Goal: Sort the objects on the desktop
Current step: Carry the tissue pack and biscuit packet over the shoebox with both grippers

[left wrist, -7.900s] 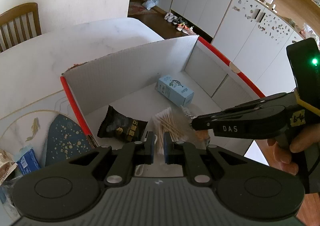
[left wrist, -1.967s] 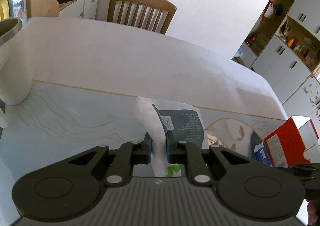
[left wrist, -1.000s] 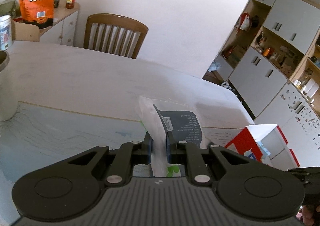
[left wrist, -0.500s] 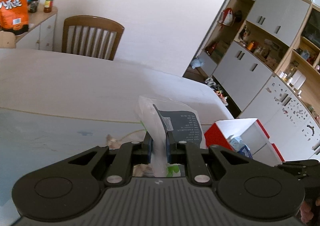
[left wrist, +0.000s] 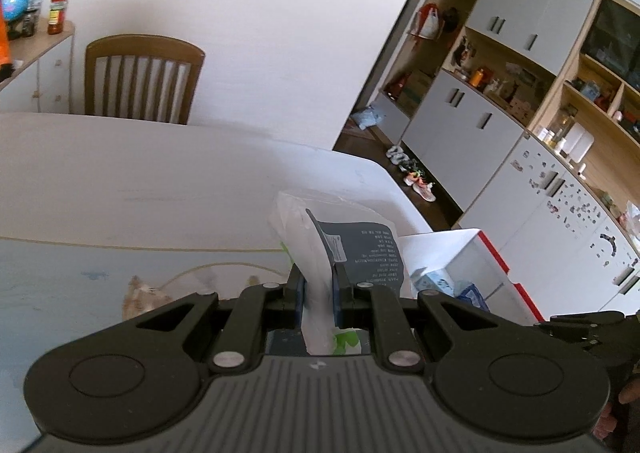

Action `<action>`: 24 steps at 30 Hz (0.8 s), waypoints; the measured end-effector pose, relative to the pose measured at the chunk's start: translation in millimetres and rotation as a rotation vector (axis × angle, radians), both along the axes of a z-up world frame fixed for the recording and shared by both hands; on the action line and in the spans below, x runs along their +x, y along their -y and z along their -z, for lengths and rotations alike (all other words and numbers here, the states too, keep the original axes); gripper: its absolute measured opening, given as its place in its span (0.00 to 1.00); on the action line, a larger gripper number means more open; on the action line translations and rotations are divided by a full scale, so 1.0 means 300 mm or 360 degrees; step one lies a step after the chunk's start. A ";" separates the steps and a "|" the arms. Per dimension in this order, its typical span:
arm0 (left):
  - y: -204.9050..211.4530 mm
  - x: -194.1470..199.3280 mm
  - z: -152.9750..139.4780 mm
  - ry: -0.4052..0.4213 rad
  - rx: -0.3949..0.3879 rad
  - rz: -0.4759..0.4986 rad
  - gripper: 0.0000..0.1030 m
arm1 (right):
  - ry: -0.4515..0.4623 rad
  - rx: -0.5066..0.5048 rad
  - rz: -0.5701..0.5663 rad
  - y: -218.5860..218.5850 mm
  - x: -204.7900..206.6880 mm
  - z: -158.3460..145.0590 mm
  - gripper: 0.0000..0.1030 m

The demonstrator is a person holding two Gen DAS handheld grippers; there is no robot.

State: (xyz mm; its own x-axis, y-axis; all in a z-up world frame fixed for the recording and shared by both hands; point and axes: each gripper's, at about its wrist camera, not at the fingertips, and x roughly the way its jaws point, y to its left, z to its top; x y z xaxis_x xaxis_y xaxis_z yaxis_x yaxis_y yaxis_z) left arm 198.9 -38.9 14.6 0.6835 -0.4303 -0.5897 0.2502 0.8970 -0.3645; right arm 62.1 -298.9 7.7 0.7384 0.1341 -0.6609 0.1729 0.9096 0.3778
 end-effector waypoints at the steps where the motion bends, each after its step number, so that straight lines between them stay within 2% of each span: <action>1: 0.020 0.004 -0.001 0.0001 0.0000 0.0009 0.12 | -0.0001 0.0002 0.0005 0.015 -0.006 0.006 0.35; 14: 0.287 0.042 -0.016 0.0014 0.0019 0.0187 0.12 | -0.0034 -0.0009 0.0059 0.162 -0.054 0.082 0.35; 24: 0.487 0.080 0.041 -0.0034 0.0145 0.0334 0.12 | -0.0074 -0.0044 0.0102 0.252 -0.080 0.147 0.35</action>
